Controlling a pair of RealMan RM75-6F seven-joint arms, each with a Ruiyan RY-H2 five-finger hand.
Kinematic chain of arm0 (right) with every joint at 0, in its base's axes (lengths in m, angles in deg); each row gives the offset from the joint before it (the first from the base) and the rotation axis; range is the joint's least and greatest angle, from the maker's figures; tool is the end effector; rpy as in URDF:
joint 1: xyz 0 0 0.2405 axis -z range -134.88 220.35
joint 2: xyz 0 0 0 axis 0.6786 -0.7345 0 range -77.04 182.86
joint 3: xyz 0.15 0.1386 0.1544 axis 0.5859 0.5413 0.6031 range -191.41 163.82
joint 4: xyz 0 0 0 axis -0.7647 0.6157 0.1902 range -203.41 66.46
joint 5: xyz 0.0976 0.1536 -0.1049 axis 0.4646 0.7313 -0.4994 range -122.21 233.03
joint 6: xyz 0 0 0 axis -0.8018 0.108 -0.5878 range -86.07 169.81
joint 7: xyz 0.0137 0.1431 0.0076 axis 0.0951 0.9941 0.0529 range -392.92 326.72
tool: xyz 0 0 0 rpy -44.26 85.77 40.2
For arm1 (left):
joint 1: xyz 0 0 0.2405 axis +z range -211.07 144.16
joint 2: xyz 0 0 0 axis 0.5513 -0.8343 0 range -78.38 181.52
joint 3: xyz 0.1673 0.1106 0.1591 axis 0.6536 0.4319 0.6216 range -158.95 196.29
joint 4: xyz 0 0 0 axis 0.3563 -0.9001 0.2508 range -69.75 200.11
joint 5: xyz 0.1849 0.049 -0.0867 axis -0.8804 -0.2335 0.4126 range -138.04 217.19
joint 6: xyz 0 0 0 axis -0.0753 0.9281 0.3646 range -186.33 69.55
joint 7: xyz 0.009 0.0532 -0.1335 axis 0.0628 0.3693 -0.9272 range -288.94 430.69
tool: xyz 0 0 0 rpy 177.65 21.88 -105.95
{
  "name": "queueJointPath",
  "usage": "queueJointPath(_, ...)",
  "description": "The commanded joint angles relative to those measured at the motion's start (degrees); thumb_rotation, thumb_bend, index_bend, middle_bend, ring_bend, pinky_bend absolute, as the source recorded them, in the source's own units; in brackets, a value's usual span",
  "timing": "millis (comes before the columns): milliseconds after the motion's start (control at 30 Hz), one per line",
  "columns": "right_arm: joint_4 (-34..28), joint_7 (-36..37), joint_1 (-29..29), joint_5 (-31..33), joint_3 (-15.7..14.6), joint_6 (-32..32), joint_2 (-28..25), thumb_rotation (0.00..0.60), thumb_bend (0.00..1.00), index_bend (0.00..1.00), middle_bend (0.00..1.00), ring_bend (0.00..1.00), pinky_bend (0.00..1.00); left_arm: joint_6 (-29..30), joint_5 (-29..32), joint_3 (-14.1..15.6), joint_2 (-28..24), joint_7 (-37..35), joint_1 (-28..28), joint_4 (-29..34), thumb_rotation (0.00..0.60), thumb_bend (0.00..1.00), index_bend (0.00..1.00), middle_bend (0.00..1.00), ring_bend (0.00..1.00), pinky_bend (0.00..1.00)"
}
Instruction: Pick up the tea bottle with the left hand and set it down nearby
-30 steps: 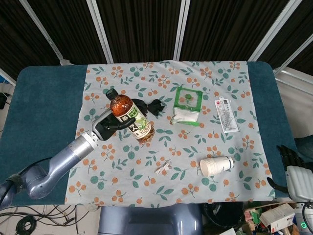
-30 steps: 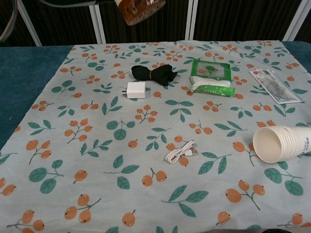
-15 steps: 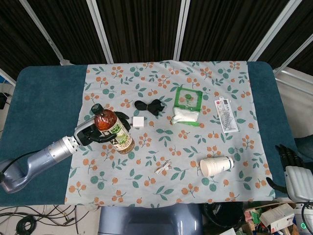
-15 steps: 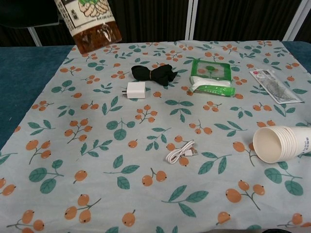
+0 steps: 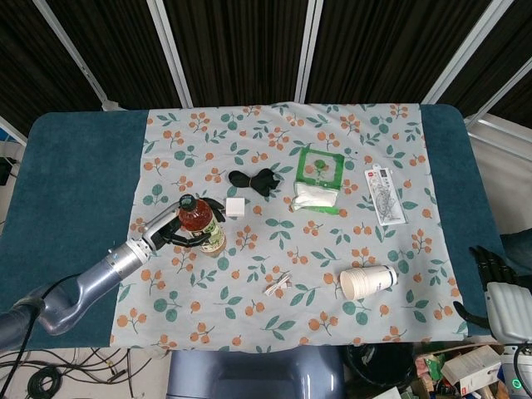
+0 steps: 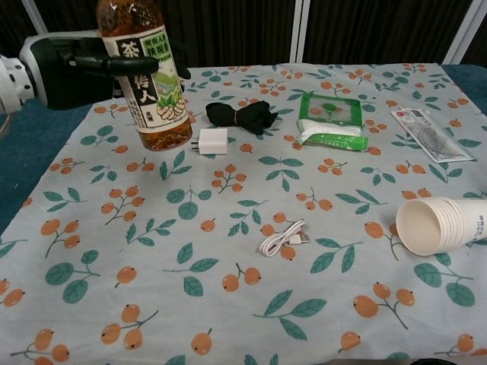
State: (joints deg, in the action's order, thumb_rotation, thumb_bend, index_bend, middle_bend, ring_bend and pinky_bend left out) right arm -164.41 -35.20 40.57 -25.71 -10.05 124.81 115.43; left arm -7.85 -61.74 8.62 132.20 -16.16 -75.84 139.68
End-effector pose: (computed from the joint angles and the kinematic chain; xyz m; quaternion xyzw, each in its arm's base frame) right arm -0.3207 -0.1680 0.1636 0.5646 -0.4262 0.3547 0.6114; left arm -0.1555 0.3573 0.0228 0.4904 0.7138 0.4999 0.0071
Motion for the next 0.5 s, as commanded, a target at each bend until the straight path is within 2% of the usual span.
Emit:
queueJointPath(33,0.0,0.0,0.0,0.0,0.0,0.0,0.0,0.6,0.13,0.0,0.05,0.06,0.15,-0.3,5.8,0.1,7.1,9.2,0.5,-6.5,0.6,0.58,0.27,0.33,0.28,0.58)
queueJointPath(500,0.2,0.3,0.0,0.0,0.0,0.0,0.0,0.6,0.13,0.0,0.05,0.06,0.15,2.4,7.5,3.6,18.2,13.6,-0.8,-20.1,0.6,0.57,0.26,0.33,0.28,0.57)
